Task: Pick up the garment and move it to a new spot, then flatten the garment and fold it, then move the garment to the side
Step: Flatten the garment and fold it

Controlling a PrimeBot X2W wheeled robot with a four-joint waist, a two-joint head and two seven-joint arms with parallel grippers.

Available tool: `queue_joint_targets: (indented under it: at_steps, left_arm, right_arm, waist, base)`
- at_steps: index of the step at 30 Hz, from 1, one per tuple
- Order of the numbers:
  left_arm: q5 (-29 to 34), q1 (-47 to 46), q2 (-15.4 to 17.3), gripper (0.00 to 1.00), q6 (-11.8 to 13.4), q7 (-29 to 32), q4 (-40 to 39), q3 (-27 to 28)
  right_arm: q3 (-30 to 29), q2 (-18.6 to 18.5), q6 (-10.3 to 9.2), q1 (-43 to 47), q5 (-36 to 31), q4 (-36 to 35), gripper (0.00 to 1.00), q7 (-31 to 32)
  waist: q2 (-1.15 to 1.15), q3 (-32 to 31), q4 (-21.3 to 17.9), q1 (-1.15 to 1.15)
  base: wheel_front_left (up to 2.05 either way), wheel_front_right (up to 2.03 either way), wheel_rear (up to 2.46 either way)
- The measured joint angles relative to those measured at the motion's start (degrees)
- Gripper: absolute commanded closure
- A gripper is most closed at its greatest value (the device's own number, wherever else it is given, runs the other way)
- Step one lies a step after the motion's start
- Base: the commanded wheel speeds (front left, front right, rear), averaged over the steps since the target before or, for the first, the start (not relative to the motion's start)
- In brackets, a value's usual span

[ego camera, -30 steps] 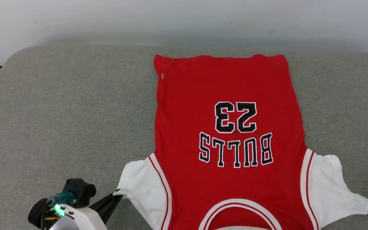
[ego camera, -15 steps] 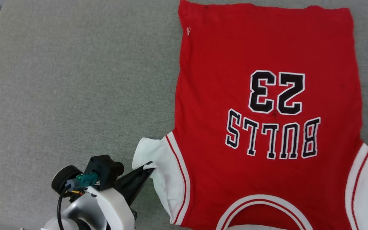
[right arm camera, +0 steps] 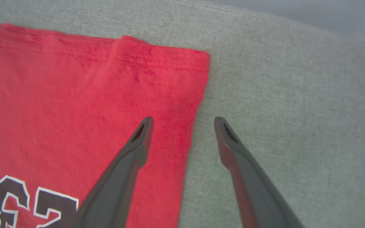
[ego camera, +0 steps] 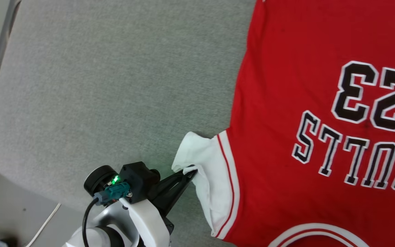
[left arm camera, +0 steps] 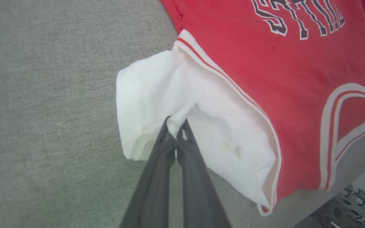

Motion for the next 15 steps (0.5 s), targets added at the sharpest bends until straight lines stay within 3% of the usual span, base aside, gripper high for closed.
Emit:
queue_joint_targets:
  at_steps: [5,13,14,15]
  left_arm:
    - [0.4,-0.7,-0.9,1.0,-0.7,-1.5,1.1,-0.9]
    - [0.4,-1.5,-2.1,1.0,-0.9,-3.3,2.7,-1.5]
    - [0.4,-1.6,-2.1,1.0,-1.0,-3.3,2.8,-1.5]
    - [0.5,-1.7,-2.1,1.0,-1.1,-3.4,2.9,-1.5]
  right_arm:
    - [-0.8,-0.3,0.0,-1.0,-4.6,2.1,0.0,-0.5]
    - [0.9,-0.2,0.0,-0.8,-5.5,3.4,0.0,-1.7]
    - [1.5,-0.3,0.0,-0.5,-5.1,3.3,0.56,-1.7]
    - [1.9,-0.6,0.0,0.0,-4.7,3.3,1.0,-1.7]
  waist:
    - [0.0,2.1,2.9,0.0]
    - [0.0,3.6,4.4,-0.01]
    - [0.0,3.6,4.4,-0.01]
    - [0.0,3.6,4.3,-0.01]
  base:
    - [0.0,0.0,0.0]
    - [0.0,0.0,0.0]
    - [0.0,0.0,0.0]
    - [0.0,0.0,0.0]
